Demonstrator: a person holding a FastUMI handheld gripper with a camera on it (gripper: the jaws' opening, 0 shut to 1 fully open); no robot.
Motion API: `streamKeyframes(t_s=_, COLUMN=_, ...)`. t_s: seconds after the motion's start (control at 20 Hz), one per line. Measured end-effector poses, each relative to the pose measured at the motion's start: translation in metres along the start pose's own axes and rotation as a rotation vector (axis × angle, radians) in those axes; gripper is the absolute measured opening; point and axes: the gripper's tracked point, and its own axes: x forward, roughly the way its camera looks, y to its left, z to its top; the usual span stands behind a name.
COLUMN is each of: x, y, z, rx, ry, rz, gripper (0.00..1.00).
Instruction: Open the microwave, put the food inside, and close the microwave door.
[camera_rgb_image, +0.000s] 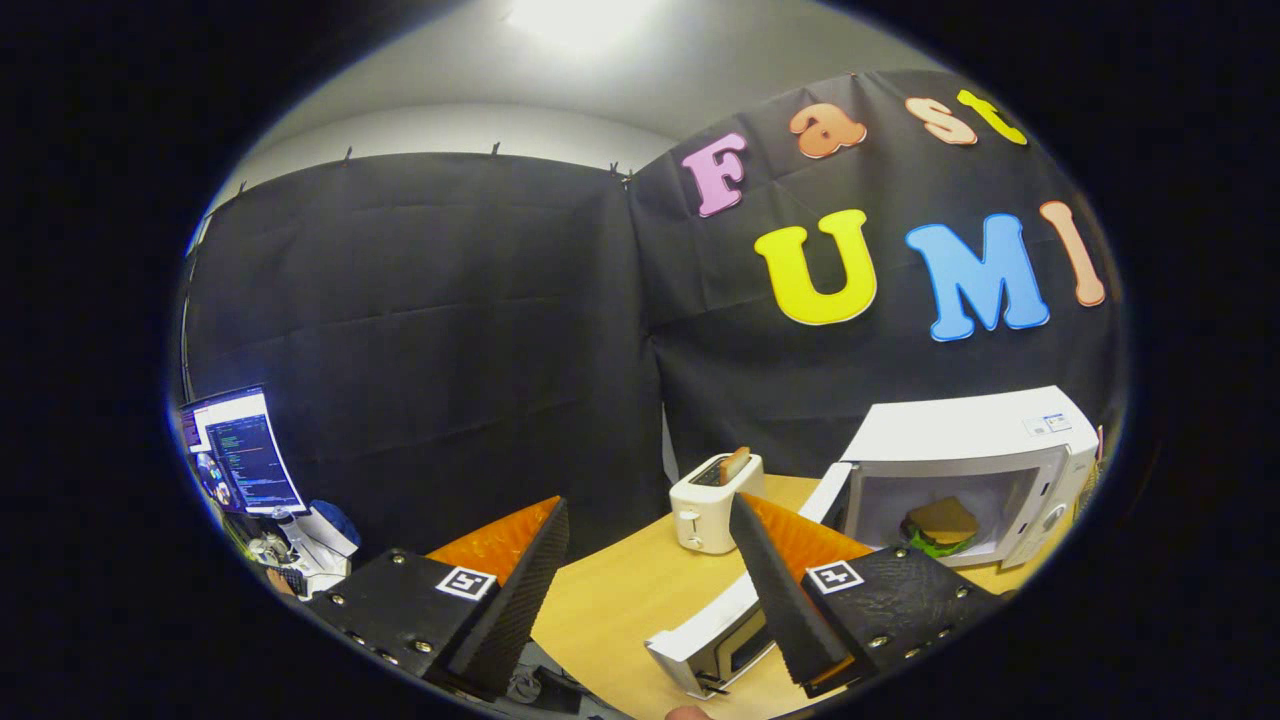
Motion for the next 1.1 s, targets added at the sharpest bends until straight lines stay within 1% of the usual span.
streamKeyframes(t_s=0.15, x=0.008, y=0.022, z=-0.017, rx=-0.029, ry=0.035, rz=0.064, gripper=0.97)
streamKeyframes(t_s=0.3, x=0.012, y=0.047, z=-0.04, rx=-0.017, ry=0.081, rz=0.131, gripper=0.97)
streamKeyframes(t_s=0.5, x=0.017, y=0.064, z=-0.08, rx=-0.032, ry=0.158, rz=0.177, gripper=0.97)
streamKeyframes(t_s=0.85, x=0.022, y=0.07, z=-0.144, rx=0.016, ry=0.275, rz=0.196, gripper=0.97)
streamKeyframes(t_s=0.95, x=0.024, y=0.069, z=-0.154, rx=-0.009, ry=0.281, rz=0.189, gripper=0.96)
streamKeyframes(t_s=1.05, x=0.024, y=0.067, z=-0.164, rx=-0.024, ry=0.304, rz=0.183, gripper=0.91)
streamKeyframes(t_s=1.1, x=0.026, y=0.064, z=-0.166, rx=-0.02, ry=0.312, rz=0.177, gripper=0.86)
